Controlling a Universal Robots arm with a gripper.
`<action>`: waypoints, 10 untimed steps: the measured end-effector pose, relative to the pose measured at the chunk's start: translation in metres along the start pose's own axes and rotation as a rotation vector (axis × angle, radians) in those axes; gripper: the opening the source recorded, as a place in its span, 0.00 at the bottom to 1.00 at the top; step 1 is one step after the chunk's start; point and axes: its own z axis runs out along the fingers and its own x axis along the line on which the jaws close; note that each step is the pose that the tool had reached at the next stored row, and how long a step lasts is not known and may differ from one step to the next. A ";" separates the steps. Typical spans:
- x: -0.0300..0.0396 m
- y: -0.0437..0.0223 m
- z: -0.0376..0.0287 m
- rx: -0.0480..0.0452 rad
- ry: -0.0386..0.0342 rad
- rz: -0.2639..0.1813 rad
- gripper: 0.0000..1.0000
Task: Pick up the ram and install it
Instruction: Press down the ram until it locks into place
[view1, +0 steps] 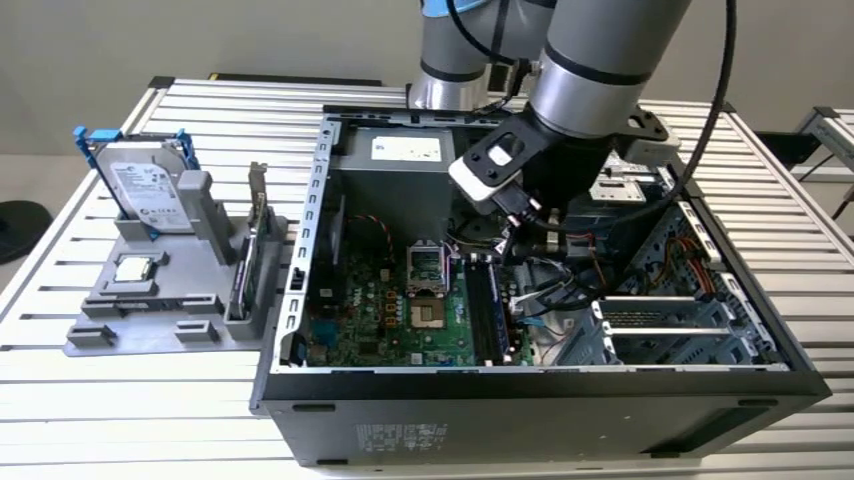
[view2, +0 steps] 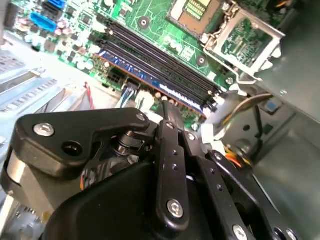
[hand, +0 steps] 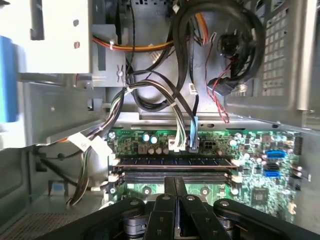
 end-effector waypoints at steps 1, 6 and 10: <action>-0.0001 -0.0002 -0.0046 0.0000 0.0000 0.000 0.00; -0.0004 -0.0009 -0.0235 -0.0001 0.0007 0.000 0.00; -0.0004 -0.0011 -0.0257 0.0000 0.0013 0.000 0.00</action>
